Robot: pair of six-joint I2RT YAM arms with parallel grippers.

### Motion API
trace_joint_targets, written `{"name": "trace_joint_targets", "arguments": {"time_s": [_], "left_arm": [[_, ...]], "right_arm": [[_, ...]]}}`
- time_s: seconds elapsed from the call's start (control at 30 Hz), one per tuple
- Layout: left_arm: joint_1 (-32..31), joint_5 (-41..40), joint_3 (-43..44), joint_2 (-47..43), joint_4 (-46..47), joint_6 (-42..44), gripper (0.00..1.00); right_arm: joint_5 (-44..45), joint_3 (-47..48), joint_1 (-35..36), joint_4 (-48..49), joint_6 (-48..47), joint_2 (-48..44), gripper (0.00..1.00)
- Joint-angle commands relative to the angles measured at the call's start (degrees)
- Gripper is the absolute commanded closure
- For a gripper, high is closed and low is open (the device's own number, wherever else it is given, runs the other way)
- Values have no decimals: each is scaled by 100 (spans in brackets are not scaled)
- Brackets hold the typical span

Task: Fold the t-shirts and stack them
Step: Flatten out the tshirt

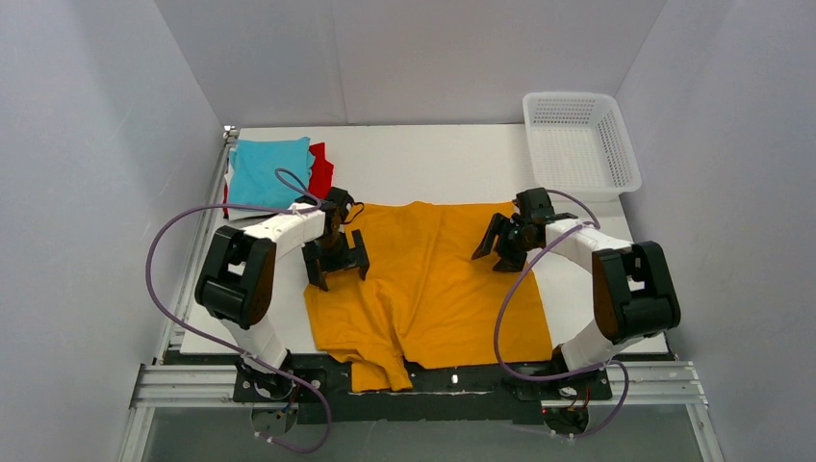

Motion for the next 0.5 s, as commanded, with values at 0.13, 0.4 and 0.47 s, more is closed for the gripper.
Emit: {"name": "trace_joint_targets", "arguments": {"time_s": [0.13,0.4,0.47], "left_arm": [[236,-1035,681,-706,-1696,166,0],[333,-864,2153,0,-1619,639,0],[403,-808,2317,273,-1423,722,0]], "right_arm": [[1951,485,-403,-1578,235,-407,20],[1779,1191,-467,-1462,-420,-543,24],[1501,1216,-408,-1121,-647,-692,24]]}}
